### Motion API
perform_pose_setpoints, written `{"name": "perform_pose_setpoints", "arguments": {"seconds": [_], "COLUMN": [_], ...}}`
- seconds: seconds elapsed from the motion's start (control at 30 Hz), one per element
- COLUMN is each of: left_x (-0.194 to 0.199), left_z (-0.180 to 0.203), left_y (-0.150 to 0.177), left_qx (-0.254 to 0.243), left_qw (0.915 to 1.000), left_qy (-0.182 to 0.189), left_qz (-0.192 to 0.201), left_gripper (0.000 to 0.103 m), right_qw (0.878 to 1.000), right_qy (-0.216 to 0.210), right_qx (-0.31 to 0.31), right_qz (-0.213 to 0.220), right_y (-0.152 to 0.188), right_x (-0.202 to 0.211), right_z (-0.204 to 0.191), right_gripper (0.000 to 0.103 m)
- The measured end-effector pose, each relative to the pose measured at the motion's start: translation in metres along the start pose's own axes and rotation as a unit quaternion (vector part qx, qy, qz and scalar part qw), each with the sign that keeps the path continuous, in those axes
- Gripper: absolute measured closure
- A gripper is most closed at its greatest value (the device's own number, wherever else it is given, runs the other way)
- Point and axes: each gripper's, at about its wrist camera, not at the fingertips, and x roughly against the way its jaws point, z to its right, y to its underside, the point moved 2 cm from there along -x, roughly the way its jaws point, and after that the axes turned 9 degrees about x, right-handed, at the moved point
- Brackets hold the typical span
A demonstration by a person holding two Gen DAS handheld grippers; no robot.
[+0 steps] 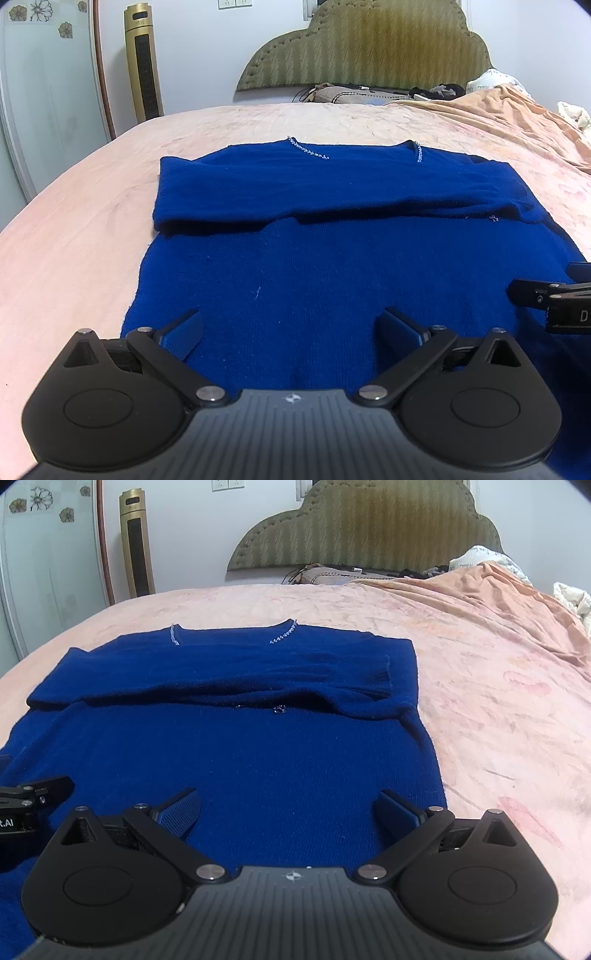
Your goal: Fold small clothes
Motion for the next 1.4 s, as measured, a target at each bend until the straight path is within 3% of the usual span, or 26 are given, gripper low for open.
{"name": "perform_pose_setpoints", "arguments": {"seconds": [1.4], "left_x": [0.001], "left_z": [-0.0026], "left_y": [0.0021], "left_qx": [0.005], "left_qw": [1.0], "left_qy": [0.0], "left_qz": [0.004], "left_gripper": [0.0], "right_qw": [1.0], "right_qy": [0.008], "right_qx": [0.008], "right_qz": [0.004], "right_y": [0.0021], "right_x": [-0.0001], "right_z": [-0.004], "right_gripper": [0.0]}}
